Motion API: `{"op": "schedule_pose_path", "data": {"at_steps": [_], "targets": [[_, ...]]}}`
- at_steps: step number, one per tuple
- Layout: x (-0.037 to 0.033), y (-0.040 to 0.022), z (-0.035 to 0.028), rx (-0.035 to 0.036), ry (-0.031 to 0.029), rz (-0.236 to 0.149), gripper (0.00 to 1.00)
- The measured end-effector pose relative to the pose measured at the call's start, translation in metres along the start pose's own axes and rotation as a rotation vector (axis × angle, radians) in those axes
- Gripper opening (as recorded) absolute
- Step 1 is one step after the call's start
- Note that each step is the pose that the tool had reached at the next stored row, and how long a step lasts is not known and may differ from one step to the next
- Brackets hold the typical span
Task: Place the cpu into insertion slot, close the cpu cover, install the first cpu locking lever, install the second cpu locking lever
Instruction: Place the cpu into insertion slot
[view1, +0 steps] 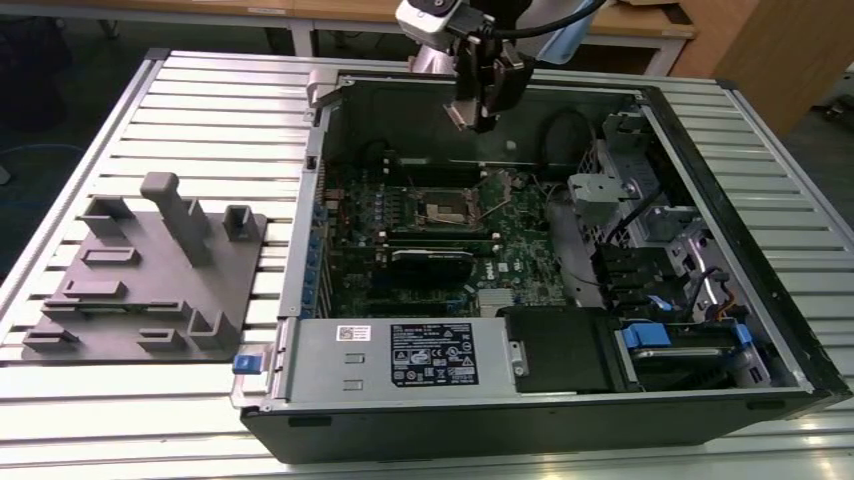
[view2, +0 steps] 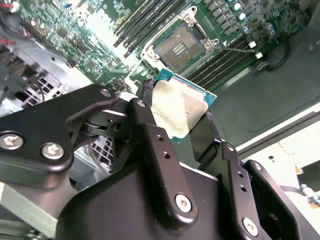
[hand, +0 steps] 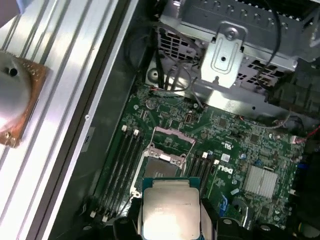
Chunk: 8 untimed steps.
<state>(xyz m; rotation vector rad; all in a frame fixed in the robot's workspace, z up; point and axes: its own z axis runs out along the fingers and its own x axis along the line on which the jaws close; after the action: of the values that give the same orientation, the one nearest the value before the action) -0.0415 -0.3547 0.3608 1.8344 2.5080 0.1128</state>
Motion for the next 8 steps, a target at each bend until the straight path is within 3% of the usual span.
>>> {"op": "schedule_pose_path", "data": {"at_steps": [8], "targets": [[0.0,0.0,0.0001,-0.0003,-0.0015,0.02,0.54]]}}
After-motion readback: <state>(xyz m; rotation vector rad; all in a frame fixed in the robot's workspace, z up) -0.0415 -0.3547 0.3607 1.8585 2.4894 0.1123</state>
